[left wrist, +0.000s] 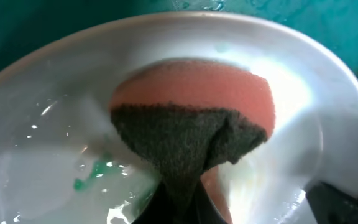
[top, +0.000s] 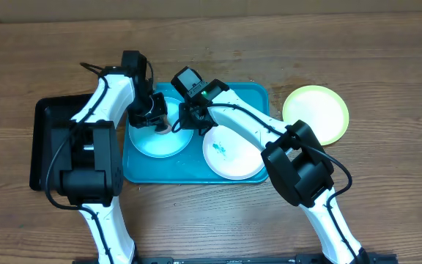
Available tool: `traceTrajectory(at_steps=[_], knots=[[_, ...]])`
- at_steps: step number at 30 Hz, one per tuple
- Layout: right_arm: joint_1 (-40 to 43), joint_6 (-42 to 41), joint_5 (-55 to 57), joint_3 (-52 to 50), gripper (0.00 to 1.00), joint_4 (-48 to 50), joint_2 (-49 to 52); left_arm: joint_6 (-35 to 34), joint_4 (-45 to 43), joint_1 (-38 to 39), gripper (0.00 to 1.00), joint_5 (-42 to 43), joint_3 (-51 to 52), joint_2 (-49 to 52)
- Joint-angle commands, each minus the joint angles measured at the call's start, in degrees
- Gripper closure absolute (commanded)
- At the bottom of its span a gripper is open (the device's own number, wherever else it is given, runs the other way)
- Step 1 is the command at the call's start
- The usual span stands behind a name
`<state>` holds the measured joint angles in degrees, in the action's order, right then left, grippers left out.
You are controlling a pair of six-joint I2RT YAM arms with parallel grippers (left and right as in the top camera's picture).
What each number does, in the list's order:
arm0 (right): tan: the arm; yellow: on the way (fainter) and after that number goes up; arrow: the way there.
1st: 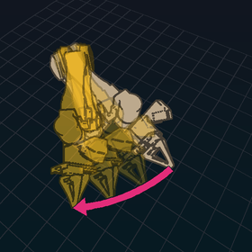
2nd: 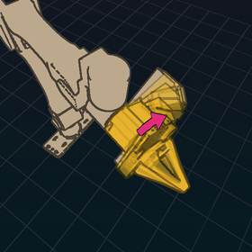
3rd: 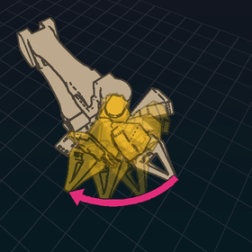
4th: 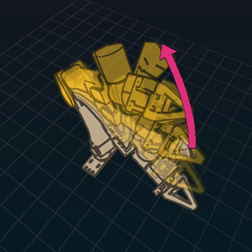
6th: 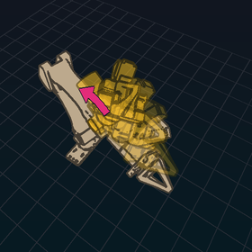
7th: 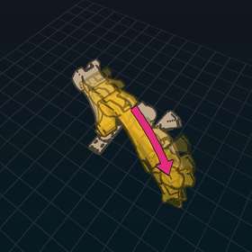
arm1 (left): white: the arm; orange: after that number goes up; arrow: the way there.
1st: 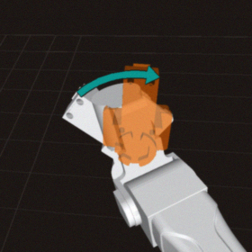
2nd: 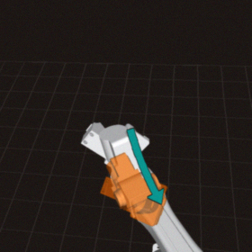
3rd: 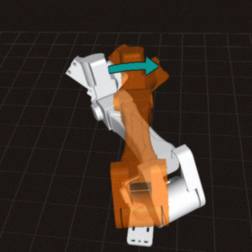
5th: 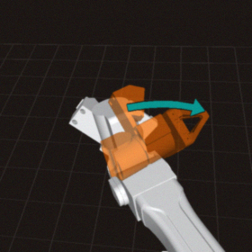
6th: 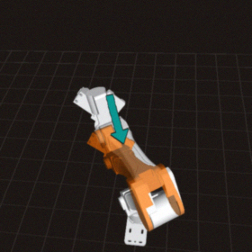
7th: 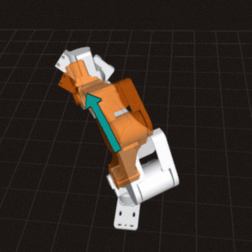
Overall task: Clean dirty plates on tray and stack at the side
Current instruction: 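Scrub the light blue plate with the sponge while right gripper holds it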
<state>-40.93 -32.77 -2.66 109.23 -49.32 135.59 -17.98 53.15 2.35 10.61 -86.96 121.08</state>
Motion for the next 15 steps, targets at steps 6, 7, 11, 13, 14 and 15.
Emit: traceTrajectory(at_steps=[6, 7, 11, 13, 14, 15], knots=[[0.5, -0.2, 5.2, -1.8, 0.96, -1.0, 2.3, -3.4, 7.6, -1.3, 0.96, -30.8, -1.1, 3.1], [0.5, -0.3, 5.2, -1.8, 0.96, -1.0, 2.3, -4.4, 8.6, -1.3, 0.96, -32.4, -1.7, 3.0], [0.5, -0.2, 5.2, -1.8, 0.96, -1.0, 2.3, -5.0, 12.3, -1.2, 0.96, -33.4, -6.7, 2.9], [0.5, -0.2, 5.2, -1.8, 0.96, -1.0, 2.3, -4.9, 14.4, -1.0, 0.96, -30.9, -11.0, 2.9], [0.5, -0.2, 5.2, -1.8, 0.96, -1.0, 2.3, -4.8, 14.6, -1.0, 0.96, -29.1, -12.0, 2.9], [0.5, -0.2, 5.2, -1.8, 0.96, -0.9, 2.3, -3.5, 14.4, -1.0, 0.96, -23.2, -13.9, 2.9]])
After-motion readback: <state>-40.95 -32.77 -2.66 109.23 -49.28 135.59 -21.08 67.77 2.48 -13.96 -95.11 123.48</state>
